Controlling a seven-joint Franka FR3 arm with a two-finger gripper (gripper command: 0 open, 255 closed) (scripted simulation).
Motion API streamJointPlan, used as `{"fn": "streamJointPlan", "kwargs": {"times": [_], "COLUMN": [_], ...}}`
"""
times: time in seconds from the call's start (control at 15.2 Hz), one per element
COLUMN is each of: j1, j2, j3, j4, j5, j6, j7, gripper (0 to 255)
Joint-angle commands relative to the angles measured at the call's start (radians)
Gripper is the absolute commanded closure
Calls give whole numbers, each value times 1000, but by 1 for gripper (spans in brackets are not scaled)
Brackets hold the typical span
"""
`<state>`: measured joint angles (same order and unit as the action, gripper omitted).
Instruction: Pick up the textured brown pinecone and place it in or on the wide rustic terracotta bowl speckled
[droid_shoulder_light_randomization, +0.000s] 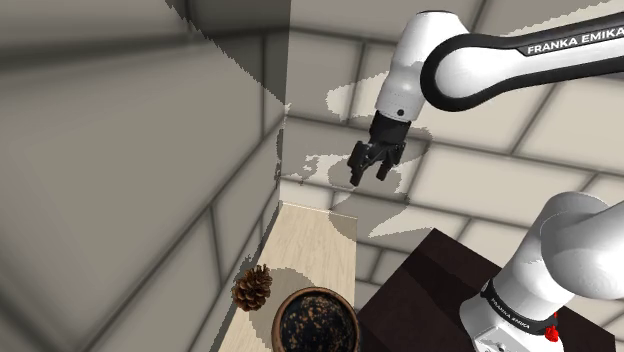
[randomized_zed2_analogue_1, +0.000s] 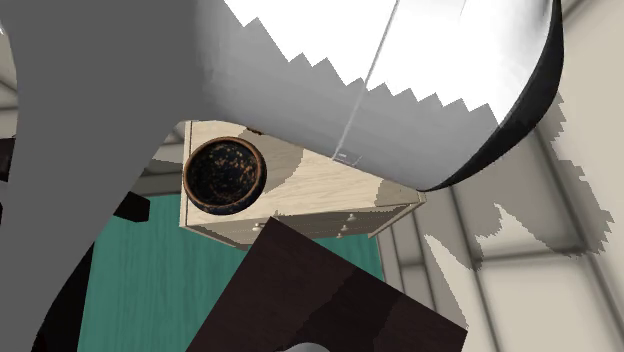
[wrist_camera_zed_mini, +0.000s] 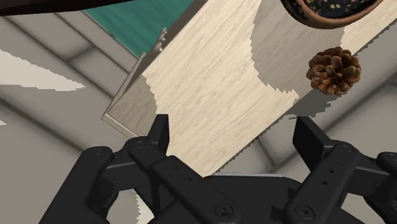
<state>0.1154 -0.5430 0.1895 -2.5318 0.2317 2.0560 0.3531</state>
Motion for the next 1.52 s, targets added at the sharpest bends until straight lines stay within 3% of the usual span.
{"fn": "streamJointPlan", "kwargs": {"times": [0.0, 0.33, 0.66, 1.06, 1.39, 1.45], "j1": [11, 29, 34, 60, 141, 147], "j2": [61, 219, 402, 644, 845, 851], "j3": [38, 125, 204, 254, 220, 216], "j4": [5, 35, 101, 224, 367, 372], "j5": [13, 17, -36, -200, -358, -360], "j6": [68, 219, 355, 478, 530, 531], "j7": [37, 131, 252, 449, 615, 618], "gripper": [0, 0, 0, 0, 0, 0]}}
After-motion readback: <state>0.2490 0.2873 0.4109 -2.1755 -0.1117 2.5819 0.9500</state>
